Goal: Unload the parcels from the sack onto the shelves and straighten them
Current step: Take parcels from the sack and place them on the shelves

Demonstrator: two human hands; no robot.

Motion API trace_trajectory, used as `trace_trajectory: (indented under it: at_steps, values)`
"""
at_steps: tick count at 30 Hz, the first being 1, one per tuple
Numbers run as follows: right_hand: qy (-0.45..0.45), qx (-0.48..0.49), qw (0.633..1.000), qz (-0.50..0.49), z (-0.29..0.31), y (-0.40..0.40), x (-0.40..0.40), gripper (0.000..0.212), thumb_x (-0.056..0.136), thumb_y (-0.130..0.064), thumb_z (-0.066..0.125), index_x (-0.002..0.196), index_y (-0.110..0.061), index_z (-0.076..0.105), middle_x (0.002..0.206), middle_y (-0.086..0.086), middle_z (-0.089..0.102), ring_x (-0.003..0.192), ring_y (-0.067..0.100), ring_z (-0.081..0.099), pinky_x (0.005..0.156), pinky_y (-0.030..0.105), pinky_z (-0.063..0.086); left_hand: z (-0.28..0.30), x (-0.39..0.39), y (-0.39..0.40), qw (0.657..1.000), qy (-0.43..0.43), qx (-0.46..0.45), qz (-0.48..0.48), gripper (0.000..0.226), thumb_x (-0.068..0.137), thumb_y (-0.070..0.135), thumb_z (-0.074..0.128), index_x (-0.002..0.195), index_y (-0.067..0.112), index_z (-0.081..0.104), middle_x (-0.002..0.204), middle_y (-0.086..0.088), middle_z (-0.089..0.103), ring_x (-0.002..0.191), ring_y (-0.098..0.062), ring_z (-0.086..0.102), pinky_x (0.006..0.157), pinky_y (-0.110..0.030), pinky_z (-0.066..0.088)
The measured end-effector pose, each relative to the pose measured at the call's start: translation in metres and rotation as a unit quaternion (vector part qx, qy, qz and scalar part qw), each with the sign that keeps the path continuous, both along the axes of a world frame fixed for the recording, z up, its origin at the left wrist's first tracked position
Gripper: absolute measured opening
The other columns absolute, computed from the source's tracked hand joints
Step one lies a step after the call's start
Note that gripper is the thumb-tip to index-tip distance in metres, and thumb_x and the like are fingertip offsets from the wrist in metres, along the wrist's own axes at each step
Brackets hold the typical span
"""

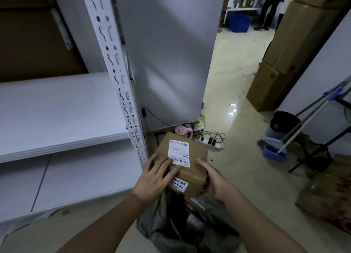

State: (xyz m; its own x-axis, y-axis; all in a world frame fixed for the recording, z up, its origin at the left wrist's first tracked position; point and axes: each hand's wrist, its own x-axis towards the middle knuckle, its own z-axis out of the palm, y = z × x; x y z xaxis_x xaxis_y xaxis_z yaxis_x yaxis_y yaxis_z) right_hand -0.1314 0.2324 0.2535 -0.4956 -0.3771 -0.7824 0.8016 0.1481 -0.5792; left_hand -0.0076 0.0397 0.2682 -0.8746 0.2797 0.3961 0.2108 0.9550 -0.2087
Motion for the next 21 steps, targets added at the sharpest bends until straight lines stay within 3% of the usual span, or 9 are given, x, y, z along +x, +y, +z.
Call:
trace_trajectory:
  at_steps: [3,5,9,12,16,19,21]
  values:
    - [0.023,0.001,0.999,-0.03,-0.002,-0.001,0.008,0.066,0.067,-0.053,0.077,0.121,-0.02,0.061,0.103,0.012,0.073,0.098,0.033,0.067,0.084,0.044,0.055,-0.003,0.006,-0.001,0.999,-0.052,0.004,0.001,0.072,0.072,0.05,0.061,0.135,0.021,0.046,0.13,-0.014,0.056,0.125,-0.032,0.05,0.104,-0.059,0.033]
    - [0.055,0.004,0.998,-0.041,-0.007,0.002,0.012,0.066,0.072,-0.048,0.077,0.129,-0.026,0.052,0.11,0.008,0.071,0.098,0.031,0.067,0.081,0.045,0.057,-0.003,0.012,-0.002,0.995,-0.084,0.042,0.025,0.08,0.075,0.066,0.053,0.139,0.02,0.041,0.141,-0.015,0.048,0.136,-0.032,0.039,0.108,-0.06,0.025]
    - [0.167,0.01,0.985,-0.031,-0.006,0.012,0.013,0.083,0.078,-0.025,0.077,0.146,-0.027,0.03,0.125,-0.001,0.059,0.107,0.022,0.061,0.087,0.04,0.053,0.004,0.016,-0.006,0.958,-0.093,0.208,0.172,0.081,0.083,0.067,0.038,0.147,0.018,0.031,0.15,-0.012,0.034,0.141,-0.028,0.029,0.115,-0.052,0.016]
    - [0.294,0.065,0.951,0.073,0.001,0.014,0.013,0.099,0.076,-0.01,0.075,0.15,-0.029,0.013,0.144,0.002,0.036,0.121,0.017,0.044,0.096,0.034,0.041,0.007,0.014,-0.015,0.87,-0.148,0.389,0.265,0.094,0.078,0.066,0.05,0.151,0.02,0.013,0.155,-0.007,0.02,0.142,-0.025,0.022,0.115,-0.046,0.025]
    - [0.425,0.121,0.877,0.192,0.013,0.005,0.022,0.119,0.064,-0.025,0.079,0.15,-0.037,-0.003,0.149,-0.008,0.015,0.138,0.016,0.025,0.109,0.038,0.032,0.01,0.024,-0.026,0.755,-0.164,0.561,0.298,0.11,0.075,0.032,0.078,0.152,0.024,-0.001,0.155,-0.006,0.014,0.141,-0.026,0.023,0.111,-0.041,0.03]
    - [0.495,0.113,0.821,0.26,0.019,-0.008,0.031,0.127,0.062,-0.036,0.083,0.15,-0.039,-0.008,0.148,-0.015,0.008,0.138,0.013,0.02,0.111,0.043,0.029,0.01,0.045,-0.038,0.704,-0.179,0.615,0.308,0.106,0.081,0.019,0.073,0.152,0.026,-0.005,0.156,-0.007,0.01,0.141,-0.028,0.025,0.112,-0.043,0.032]
    - [0.547,0.114,0.774,0.299,0.021,-0.019,0.039,0.125,0.065,-0.034,0.082,0.15,-0.04,-0.01,0.147,-0.018,0.007,0.141,0.02,0.022,0.111,0.046,0.032,0.014,0.058,-0.045,0.623,-0.149,0.698,0.321,0.081,0.094,0.02,0.056,0.153,0.026,0.001,0.153,-0.008,0.02,0.138,-0.029,0.03,0.108,-0.043,0.033]
